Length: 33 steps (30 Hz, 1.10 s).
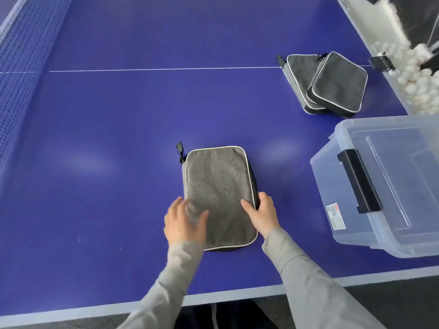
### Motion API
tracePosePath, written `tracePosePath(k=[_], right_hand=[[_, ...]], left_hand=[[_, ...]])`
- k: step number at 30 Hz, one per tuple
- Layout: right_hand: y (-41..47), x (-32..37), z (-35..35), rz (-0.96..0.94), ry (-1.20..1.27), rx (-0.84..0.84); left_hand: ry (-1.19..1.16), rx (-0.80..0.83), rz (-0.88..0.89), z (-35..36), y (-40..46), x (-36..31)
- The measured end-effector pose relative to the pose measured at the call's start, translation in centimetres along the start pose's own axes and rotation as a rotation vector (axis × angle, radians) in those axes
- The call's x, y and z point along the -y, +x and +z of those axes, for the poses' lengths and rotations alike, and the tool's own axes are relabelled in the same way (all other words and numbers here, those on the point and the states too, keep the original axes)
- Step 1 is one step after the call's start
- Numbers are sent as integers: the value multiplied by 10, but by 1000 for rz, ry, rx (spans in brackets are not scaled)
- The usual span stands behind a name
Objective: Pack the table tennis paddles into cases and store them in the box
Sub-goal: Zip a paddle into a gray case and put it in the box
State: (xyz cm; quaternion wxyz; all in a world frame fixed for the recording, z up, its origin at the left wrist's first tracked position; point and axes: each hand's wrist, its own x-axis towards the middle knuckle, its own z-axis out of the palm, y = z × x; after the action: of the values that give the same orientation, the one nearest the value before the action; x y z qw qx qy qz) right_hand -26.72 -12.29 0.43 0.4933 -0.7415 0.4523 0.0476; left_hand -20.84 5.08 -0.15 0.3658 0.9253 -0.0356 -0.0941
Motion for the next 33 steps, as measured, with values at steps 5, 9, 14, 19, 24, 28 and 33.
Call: tracePosePath(k=[5,9,14,19,24,28,33], right_hand=[[-1,-1,1,15,19,2],[1,-1,1,35,30,20],[4,-3,2,62,56,15],[7,-6,2,71,74,-10],[10,-8,-2,58,72,-3],[17,-11,-7,70,51,30],[23,-17,-11,87,62,58]], left_hand=[[-465,204,-511,-10,47,14],[-559,317,-617,-6,62,6],[-497,339,-614,3,66,-6],[-451,334,-639,9,69,-10],[-438,392,-640,10,72,-8],[-507,462,-645,8,71,-8],[-668,451,-618,11,67,-16]])
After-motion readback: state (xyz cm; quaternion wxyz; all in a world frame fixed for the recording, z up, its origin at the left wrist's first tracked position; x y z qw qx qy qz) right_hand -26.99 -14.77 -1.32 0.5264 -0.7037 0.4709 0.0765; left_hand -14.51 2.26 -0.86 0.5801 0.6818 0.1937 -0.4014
